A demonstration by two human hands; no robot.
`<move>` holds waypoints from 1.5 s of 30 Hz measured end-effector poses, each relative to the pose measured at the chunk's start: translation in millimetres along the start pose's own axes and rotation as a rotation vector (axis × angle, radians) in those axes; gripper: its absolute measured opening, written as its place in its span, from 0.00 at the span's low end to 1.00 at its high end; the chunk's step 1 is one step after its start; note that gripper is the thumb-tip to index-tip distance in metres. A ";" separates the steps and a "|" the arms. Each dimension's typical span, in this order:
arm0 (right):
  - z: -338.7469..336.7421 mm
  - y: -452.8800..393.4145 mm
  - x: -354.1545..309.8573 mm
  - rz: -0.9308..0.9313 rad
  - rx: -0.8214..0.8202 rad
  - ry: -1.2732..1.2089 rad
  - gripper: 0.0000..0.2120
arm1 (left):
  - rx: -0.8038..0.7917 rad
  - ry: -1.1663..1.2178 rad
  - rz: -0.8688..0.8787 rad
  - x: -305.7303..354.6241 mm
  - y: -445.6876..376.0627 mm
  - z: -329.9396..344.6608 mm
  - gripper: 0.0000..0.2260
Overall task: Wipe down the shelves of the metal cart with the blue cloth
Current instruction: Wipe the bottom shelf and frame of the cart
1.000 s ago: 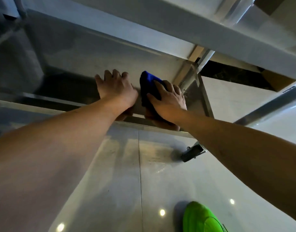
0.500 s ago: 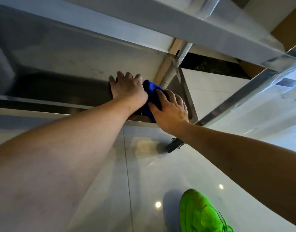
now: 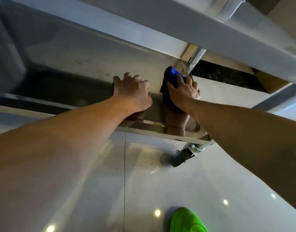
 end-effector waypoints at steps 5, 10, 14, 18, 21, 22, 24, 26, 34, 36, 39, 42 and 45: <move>-1.1 -34.3 -4.7 0.036 0.004 -0.014 0.29 | 0.032 -0.032 0.006 -0.1 -1.2 1.7 0.17; 1.3 -57.4 -14.1 0.051 0.000 -0.054 0.28 | 0.057 -0.053 0.015 -5.5 -3.4 5.0 0.19; 2.4 -72.9 -15.5 0.041 -0.026 -0.068 0.29 | 0.064 -0.057 0.019 -5.5 -5.1 7.5 0.20; -4.4 -94.5 -16.7 0.061 -0.059 -0.077 0.31 | 0.061 -0.080 0.013 -4.5 -4.7 11.2 0.21; -7.4 -101.9 -22.1 0.096 -0.002 -0.142 0.31 | 0.065 -0.012 0.021 -7.4 -5.2 11.5 0.20; -5.9 -100.9 -25.0 0.109 0.021 -0.144 0.31 | 0.077 0.039 0.016 -11.0 -5.5 9.3 0.20; 0.1 -96.7 -33.6 0.124 0.040 -0.131 0.30 | 0.108 0.128 -0.001 -22.5 -4.7 3.5 0.20; 5.7 -94.1 -48.7 0.126 0.038 -0.154 0.30 | 0.130 0.131 -0.022 -38.7 -2.0 -0.9 0.20; 41.6 -75.5 -160.8 0.025 0.007 -0.144 0.27 | 0.125 0.041 -0.223 -141.7 30.5 -10.8 0.26; 55.7 -67.5 -197.6 -0.027 0.007 -0.123 0.26 | 0.113 0.020 -0.282 -170.7 43.2 -14.8 0.27; 73.4 -50.5 -259.5 -0.122 -0.001 -0.111 0.24 | 0.123 0.000 -0.376 -215.5 70.1 -21.9 0.27; 89.7 -30.6 -321.5 -0.253 -0.060 -0.136 0.24 | 0.158 -0.022 -0.442 -253.2 100.0 -28.7 0.27; 103.4 -7.3 -376.4 -0.363 -0.117 -0.176 0.24 | 0.173 -0.039 -0.502 -282.3 125.4 -37.4 0.26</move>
Point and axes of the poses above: each hand's wrist, its own y-axis away from the middle knuckle, its own z-axis out of the palm, x = y × z, the point moved 6 cm from there along -y, towards the middle knuckle, and after that the axes turned 8 degrees about -y, right-handed, at the moved point
